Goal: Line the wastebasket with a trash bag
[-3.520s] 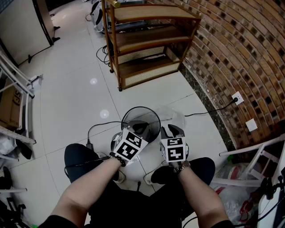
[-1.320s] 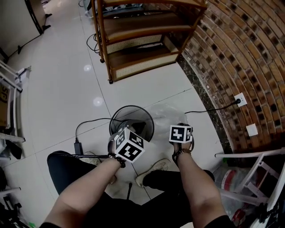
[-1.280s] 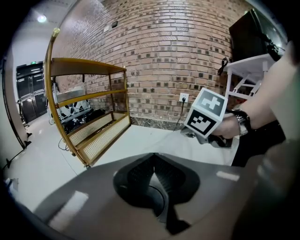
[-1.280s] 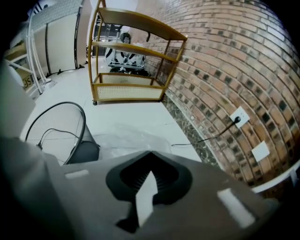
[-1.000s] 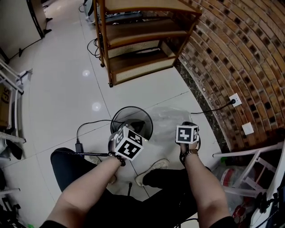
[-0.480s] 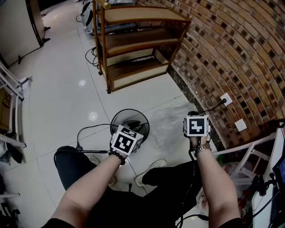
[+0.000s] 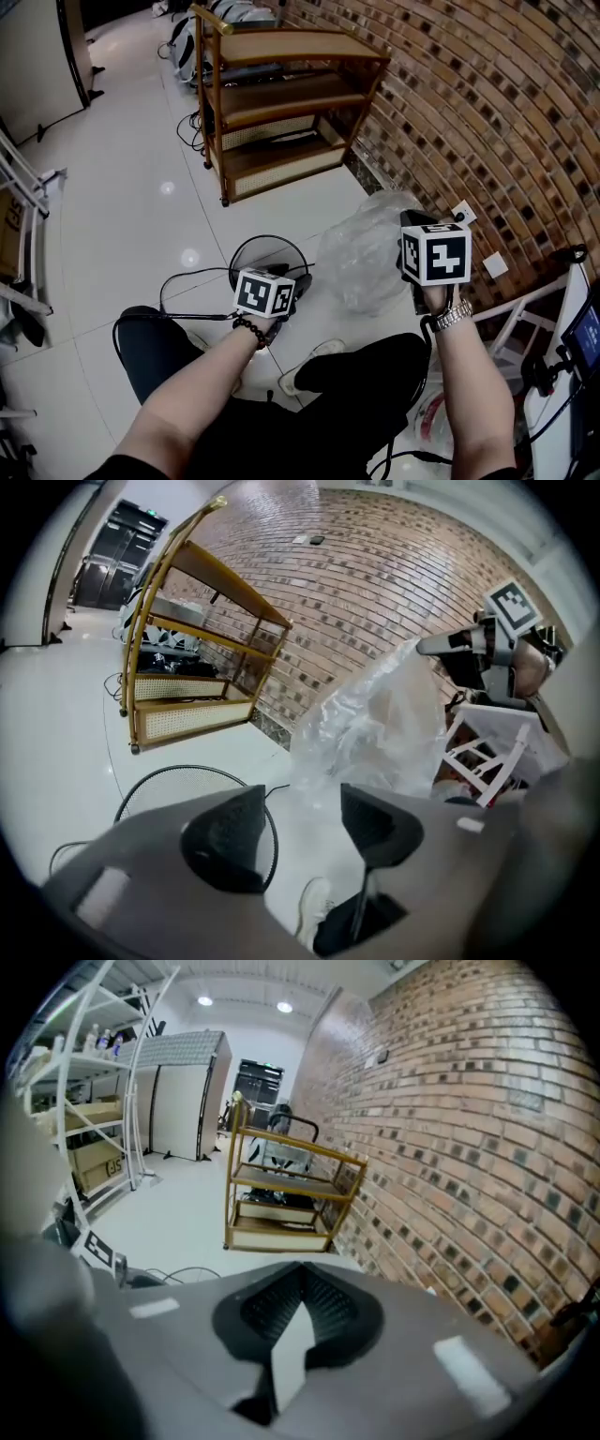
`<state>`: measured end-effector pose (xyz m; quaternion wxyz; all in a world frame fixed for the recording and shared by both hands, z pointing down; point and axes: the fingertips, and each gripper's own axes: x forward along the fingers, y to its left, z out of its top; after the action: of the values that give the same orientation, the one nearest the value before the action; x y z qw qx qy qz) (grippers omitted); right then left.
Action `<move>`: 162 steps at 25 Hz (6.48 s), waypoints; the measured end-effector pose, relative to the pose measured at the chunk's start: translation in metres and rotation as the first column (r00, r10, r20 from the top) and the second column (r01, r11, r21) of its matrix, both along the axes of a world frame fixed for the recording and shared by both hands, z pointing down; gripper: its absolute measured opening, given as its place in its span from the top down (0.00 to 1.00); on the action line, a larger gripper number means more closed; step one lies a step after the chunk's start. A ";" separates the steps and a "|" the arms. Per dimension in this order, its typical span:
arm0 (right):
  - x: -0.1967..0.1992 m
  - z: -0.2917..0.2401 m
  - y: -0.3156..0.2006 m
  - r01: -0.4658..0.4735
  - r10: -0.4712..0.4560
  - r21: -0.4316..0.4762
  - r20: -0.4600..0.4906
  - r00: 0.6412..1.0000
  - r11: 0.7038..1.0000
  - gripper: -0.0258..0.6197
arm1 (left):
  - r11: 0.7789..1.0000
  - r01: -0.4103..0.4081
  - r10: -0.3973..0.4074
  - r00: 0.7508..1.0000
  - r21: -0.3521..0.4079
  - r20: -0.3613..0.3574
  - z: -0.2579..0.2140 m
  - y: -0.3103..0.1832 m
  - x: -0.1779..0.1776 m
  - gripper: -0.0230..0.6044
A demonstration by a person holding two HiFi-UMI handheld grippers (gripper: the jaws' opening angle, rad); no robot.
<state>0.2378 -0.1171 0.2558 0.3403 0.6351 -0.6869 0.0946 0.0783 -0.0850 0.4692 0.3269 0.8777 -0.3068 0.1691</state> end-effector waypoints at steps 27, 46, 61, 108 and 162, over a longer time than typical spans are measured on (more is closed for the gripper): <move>-0.092 -0.017 0.021 0.187 -0.188 0.023 0.195 0.963 0.982 0.96 | 0.995 0.086 -0.088 0.995 0.049 0.048 -0.026 0.011 -0.113 0.95; -0.129 0.100 0.042 0.242 -0.169 -0.182 0.345 0.923 0.953 0.96 | 0.982 0.029 0.011 0.978 -0.188 0.210 -0.045 0.025 -0.190 0.95; -0.102 0.179 0.026 0.174 -0.124 -0.224 0.222 0.967 0.959 0.96 | 0.974 0.029 0.065 0.914 -0.225 0.399 0.014 -0.009 -0.182 0.95; -0.116 0.309 -0.058 0.300 -0.258 -0.280 0.175 0.950 0.912 0.71 | 0.955 -0.041 0.178 0.870 -0.293 0.460 0.117 -0.082 -0.161 0.47; -0.126 0.379 0.029 0.074 0.252 -0.506 0.544 0.800 0.859 0.71 | 0.920 0.013 0.141 0.921 -0.391 0.363 0.157 -0.022 -0.144 0.43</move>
<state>0.1122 -0.0879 0.6343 0.2570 0.4947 -0.6771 0.4803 -0.0660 -0.1074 0.6257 0.4210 0.7554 -0.2960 0.4057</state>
